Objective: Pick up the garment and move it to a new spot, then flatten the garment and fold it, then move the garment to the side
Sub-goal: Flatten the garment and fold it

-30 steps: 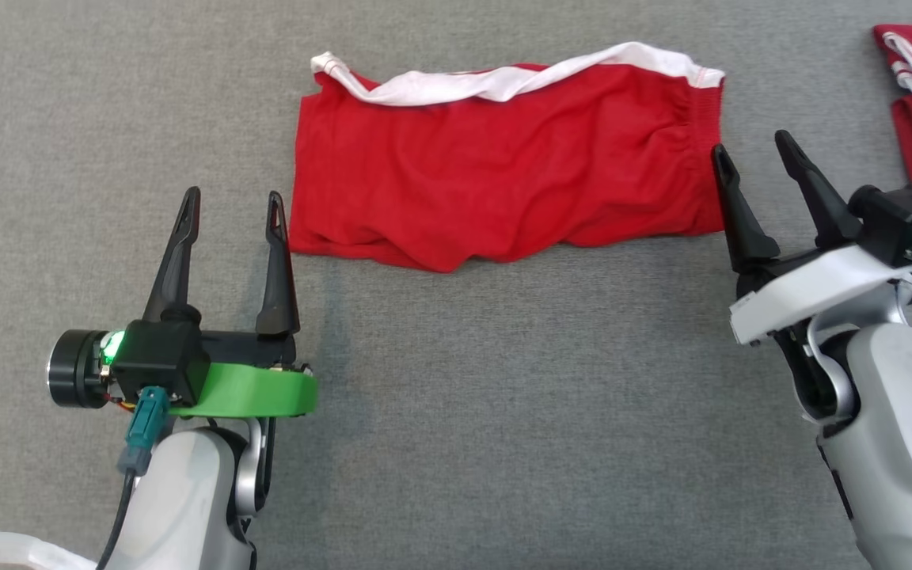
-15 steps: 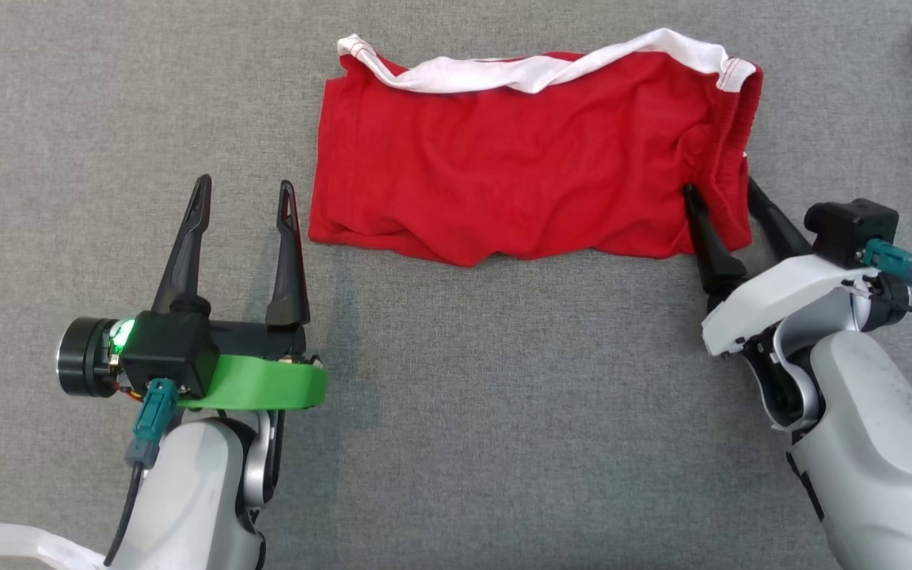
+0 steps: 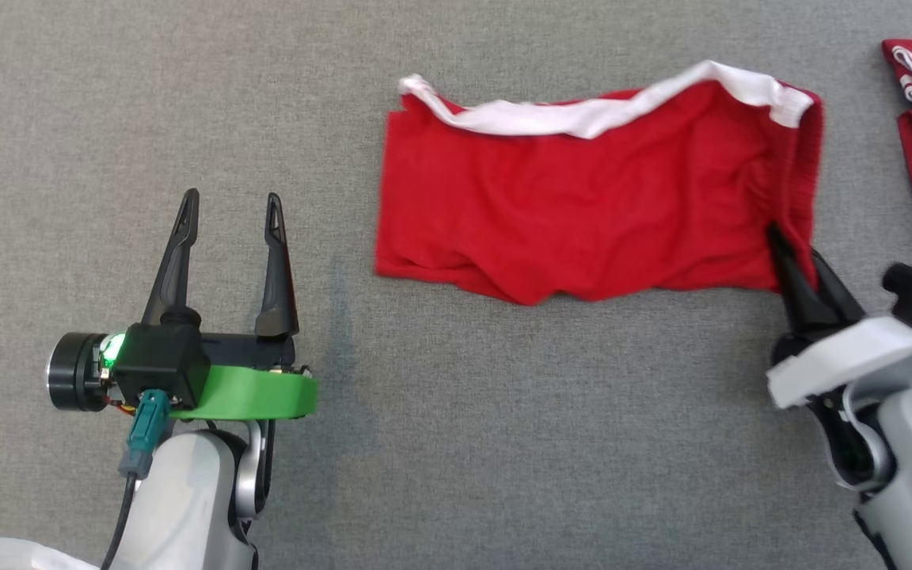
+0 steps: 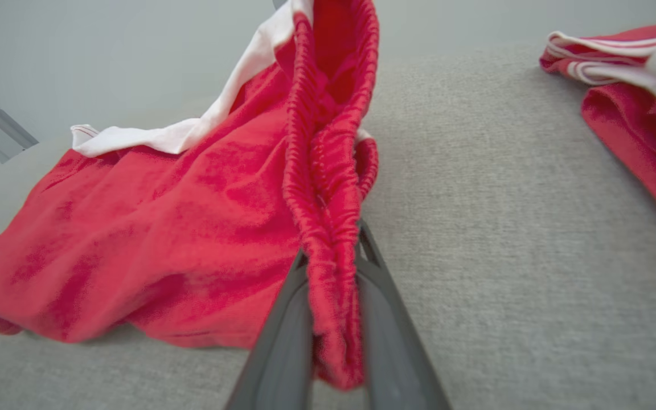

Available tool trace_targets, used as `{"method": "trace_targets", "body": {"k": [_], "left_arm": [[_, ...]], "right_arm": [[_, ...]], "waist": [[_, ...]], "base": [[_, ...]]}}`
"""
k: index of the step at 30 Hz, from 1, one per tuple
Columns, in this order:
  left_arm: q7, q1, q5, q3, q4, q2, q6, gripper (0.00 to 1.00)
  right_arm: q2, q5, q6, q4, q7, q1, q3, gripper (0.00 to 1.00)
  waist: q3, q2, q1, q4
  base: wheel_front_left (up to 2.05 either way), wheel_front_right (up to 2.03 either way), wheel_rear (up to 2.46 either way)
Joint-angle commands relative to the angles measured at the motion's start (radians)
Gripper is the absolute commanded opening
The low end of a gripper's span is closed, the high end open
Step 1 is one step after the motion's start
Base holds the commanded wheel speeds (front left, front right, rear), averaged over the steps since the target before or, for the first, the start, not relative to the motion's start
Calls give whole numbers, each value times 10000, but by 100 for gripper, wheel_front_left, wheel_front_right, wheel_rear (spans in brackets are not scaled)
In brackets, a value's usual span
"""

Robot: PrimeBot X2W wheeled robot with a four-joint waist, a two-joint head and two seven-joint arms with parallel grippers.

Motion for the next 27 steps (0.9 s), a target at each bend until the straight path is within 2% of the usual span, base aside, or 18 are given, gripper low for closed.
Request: {"method": "trace_targets", "body": {"k": [1, 6, 9, 17, 22, 27], "left_arm": [[-25, 125, 143, 48, -11, -10, -17, 100], [-25, 259, 139, 141, -14, -23, -25, 100], [-25, 314, 158, 162, -2, -33, -43, 100], [-25, 112, 172, 23, 31, -137, -155, 100], [-25, -21, 82, -70, 37, -269, -184, 100], [-24, -115, 37, -155, 77, -396, -209, 100]], "right_arm": [[-233, 109, -21, -60, -27, 292, -181, 0], [-698, 337, -19, -506, 249, 689, -575, 0], [-780, 545, -19, -1137, 691, 491, -403, 0], [-484, 1470, -18, -2713, 2525, -774, 1214, 0], [107, 1821, -16, -2369, 3201, -1680, 2638, 0], [480, 1960, -13, -1336, 3046, -2276, 3423, 0]], "waist": [[-146, 0, 0, -64], [-339, 0, 0, -166], [-409, 0, 0, -208], [-438, 0, 0, 49], [-278, 0, 0, 501], [-131, 0, 0, 892]], "base": [[0, 0, 0], [0, 0, 0], [0, 0, 0], [0, 0, 0], [0, 0, 0], [0, 0, 0]]}}
